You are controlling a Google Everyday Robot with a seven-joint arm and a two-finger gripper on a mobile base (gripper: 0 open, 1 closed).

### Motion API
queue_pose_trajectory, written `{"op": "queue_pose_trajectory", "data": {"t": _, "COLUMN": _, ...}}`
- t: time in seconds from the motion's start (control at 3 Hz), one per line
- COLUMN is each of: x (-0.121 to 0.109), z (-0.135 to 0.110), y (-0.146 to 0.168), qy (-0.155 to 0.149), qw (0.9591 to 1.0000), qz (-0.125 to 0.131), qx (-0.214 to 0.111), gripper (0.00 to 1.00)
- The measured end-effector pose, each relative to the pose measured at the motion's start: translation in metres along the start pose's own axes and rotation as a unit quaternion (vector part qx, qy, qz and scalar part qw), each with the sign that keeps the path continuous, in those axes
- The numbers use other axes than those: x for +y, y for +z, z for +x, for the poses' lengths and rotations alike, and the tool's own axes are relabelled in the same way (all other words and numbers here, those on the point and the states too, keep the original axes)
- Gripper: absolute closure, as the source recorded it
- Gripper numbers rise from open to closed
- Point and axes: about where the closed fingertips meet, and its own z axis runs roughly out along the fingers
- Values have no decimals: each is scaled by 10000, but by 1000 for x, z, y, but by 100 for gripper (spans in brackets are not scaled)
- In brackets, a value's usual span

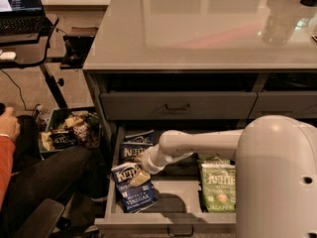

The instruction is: Pick blue chip bag from middle drawer and place on counter

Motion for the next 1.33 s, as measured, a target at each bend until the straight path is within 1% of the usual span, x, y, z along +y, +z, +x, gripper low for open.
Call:
{"op": "queue_pose_trajectory", "data": {"t": 0.67, "x": 0, "z": 0, "y": 0, "qy": 0, "qw": 10000, "qz": -1, "qx": 0, "gripper": 83}}
{"op": "queue_pose_trajectory", "data": {"t": 1.0, "x": 0, "z": 0, "y": 0, "qy": 0, "qw": 10000, "qz": -1, "qx": -1, "gripper": 100}}
{"op": "queue_pose_trajectory", "data": {"t": 1.33, "x": 4, "z": -1, "y": 0, "qy": 28, "qw": 10000, "qz": -41, "qx": -77, "gripper": 100}}
